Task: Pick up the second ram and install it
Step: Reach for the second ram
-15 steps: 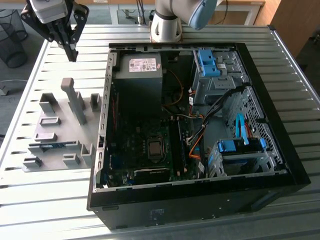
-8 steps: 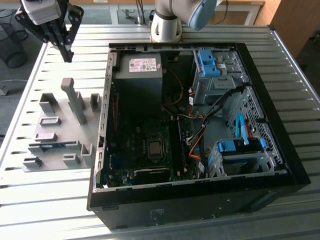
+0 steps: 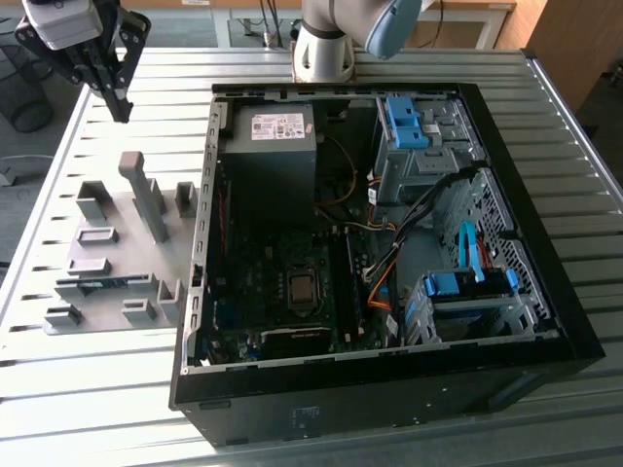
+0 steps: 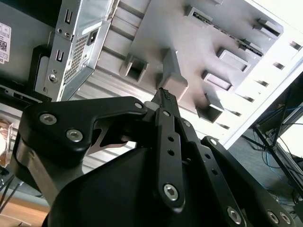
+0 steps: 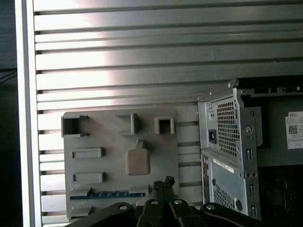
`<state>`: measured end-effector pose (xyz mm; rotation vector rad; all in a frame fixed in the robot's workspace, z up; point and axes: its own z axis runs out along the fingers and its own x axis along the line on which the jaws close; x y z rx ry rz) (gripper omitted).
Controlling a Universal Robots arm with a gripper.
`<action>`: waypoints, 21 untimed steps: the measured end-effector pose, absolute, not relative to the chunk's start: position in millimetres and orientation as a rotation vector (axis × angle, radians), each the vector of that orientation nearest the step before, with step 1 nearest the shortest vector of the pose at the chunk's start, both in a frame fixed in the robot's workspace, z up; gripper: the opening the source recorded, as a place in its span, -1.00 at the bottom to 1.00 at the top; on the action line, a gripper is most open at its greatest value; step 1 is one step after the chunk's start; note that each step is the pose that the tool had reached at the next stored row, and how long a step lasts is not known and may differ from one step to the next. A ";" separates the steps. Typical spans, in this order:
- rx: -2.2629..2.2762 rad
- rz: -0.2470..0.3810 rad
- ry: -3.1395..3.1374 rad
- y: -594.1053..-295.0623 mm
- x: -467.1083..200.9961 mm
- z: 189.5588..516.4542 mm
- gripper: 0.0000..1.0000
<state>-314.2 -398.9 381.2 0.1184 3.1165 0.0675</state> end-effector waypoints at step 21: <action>0.118 0.050 3.122 -426.4 -343.2 380.0 -0.80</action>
